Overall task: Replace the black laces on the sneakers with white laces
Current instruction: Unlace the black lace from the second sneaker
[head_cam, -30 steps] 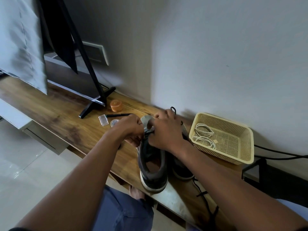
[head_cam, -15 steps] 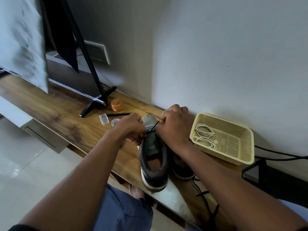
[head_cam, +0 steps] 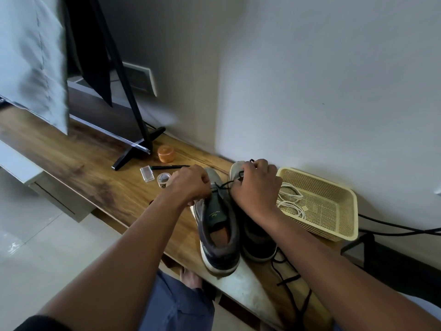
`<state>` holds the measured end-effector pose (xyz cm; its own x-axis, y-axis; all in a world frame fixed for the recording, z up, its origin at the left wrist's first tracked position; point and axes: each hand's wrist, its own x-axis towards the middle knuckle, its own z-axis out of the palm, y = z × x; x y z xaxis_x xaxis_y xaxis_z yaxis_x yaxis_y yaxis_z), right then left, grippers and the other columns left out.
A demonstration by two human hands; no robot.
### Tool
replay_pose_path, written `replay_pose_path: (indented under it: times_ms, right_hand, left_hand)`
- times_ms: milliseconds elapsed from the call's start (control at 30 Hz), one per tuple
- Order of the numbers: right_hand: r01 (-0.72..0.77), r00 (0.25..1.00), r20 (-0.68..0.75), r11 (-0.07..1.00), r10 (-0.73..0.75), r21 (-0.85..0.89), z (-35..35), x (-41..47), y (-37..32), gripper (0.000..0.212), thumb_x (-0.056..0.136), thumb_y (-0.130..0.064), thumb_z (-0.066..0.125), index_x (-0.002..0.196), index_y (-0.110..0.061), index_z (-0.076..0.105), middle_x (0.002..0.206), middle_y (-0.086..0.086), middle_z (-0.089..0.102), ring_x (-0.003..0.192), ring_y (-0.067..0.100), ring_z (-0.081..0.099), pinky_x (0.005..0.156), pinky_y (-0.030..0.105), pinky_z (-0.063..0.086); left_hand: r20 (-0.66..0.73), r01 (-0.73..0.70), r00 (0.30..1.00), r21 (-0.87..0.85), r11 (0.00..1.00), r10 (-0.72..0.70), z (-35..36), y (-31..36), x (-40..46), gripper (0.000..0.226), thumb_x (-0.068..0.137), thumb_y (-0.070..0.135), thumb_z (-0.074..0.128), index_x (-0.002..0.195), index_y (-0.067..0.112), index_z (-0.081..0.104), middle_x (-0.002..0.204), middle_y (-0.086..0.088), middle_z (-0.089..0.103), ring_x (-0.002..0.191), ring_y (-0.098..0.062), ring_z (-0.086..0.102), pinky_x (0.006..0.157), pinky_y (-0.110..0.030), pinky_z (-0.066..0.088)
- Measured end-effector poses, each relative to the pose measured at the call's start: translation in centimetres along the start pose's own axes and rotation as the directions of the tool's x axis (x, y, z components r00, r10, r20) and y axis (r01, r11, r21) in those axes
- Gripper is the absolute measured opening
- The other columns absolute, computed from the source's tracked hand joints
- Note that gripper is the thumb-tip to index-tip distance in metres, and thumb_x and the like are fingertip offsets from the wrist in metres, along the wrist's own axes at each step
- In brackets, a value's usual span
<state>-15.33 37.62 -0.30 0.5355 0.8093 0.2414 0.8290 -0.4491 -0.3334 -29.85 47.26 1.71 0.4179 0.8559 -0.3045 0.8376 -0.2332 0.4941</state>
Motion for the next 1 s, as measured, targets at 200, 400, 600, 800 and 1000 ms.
replay_pose_path:
  times_ms: [200,400,600,800,1000]
  right_hand:
    - [0.334,0.939,0.130,0.936,-0.319,-0.111,-1.7,-2.0,-1.0,0.026,0.080,-0.045,0.057,0.084,-0.023,0.071,0.092,0.001,0.066,0.099,0.029,0.055,0.081,0.043,0.040]
    - [0.422,0.902,0.200,0.877,-0.382,-0.228,-1.5,-2.9,-0.9,0.022,0.086,-0.044,0.063,0.076,-0.024,0.061,0.083,0.000,0.069,0.093,0.029,0.061,0.085,0.045,0.035]
    - [0.427,0.902,0.185,0.863,-0.389,-0.271,-0.9,-2.7,-1.2,0.035,0.078,-0.038,0.073,0.063,-0.024,0.044,0.062,-0.002,0.062,0.069,0.024,0.061,0.076,0.042,0.035]
    - [0.386,0.920,0.183,0.886,-0.347,-0.257,-0.7,-2.3,-0.8,0.034,0.079,-0.033,0.067,0.062,-0.024,0.039,0.057,-0.003,0.055,0.058,0.025,0.060,0.072,0.041,0.023]
    - [0.377,0.925,0.144,0.896,-0.352,-0.236,-0.8,-1.4,-1.0,0.048,0.081,-0.033,0.065,0.060,-0.025,0.022,0.051,-0.006,0.021,0.048,0.024,0.032,0.067,0.038,0.024]
  left_hand:
    - [-0.094,-0.059,0.993,0.179,0.982,0.077,1.0,0.5,0.1,0.015,0.082,0.021,0.081,0.082,0.034,0.073,0.096,0.006,0.071,0.089,-0.019,0.070,0.072,-0.033,0.060]
    - [-0.127,-0.086,0.986,0.192,0.978,0.112,1.6,1.2,0.4,0.015,0.079,0.025,0.084,0.082,0.034,0.073,0.093,0.009,0.069,0.087,-0.017,0.067,0.068,-0.030,0.052]
    - [-0.151,-0.114,0.977,0.229,0.967,0.151,2.2,0.7,0.5,0.015,0.084,0.024,0.076,0.074,0.031,0.067,0.087,0.008,0.069,0.083,-0.020,0.068,0.074,-0.037,0.062]
    - [-0.114,-0.111,0.984,0.228,0.967,0.140,1.8,1.4,1.0,0.009,0.085,0.020,0.066,0.078,0.025,0.068,0.088,0.003,0.070,0.085,-0.024,0.068,0.077,-0.040,0.062]
    - [-0.171,0.023,0.985,0.137,0.990,0.001,0.6,1.3,1.3,0.006,0.078,0.017,0.061,0.076,0.022,0.064,0.084,-0.005,0.071,0.086,-0.029,0.067,0.062,-0.030,0.046]
